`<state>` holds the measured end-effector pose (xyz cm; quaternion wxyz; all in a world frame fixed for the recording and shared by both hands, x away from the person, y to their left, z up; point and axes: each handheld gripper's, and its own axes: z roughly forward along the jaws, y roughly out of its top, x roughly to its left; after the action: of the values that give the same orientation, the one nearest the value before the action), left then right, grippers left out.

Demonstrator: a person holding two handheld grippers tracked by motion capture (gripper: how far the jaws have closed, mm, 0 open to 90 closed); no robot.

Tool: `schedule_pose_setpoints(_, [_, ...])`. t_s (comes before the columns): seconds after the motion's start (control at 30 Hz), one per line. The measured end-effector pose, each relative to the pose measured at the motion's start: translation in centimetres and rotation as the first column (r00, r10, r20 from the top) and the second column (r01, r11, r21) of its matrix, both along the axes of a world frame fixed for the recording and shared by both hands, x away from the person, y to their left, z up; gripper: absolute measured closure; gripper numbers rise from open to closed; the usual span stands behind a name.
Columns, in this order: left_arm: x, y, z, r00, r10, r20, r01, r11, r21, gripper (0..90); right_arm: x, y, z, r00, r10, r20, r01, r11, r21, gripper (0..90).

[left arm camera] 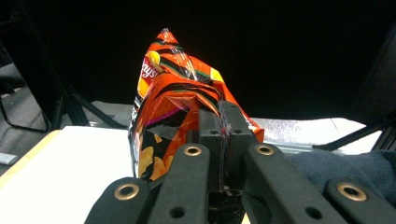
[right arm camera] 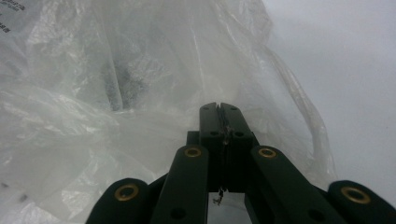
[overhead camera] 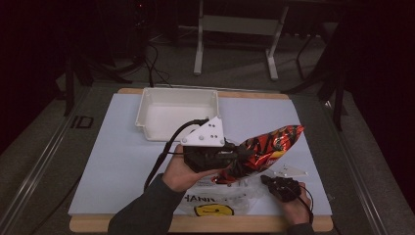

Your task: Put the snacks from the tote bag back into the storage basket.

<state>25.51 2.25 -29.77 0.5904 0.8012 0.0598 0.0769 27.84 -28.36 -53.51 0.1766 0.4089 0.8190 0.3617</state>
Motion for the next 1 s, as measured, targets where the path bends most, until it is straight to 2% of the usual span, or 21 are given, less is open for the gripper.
schedule_pose_setpoints(0.5, [1.7, 0.5, 2.2, 0.9992, 0.035, 0.019, -0.034, 0.9986, -0.041, 89.8, 0.0, -0.1, -0.1, 1.0, 0.004, 0.002, -0.004, 0.9999, 0.009, 88.3])
schedule_pose_setpoints(1.0, [3.8, 1.7, 2.1, 0.9958, 0.09, 0.014, -0.09, 0.9952, -0.039, 89.7, 0.0, -0.2, -0.2, 1.0, -0.002, 0.006, 0.001, 0.9998, 0.018, 88.3])
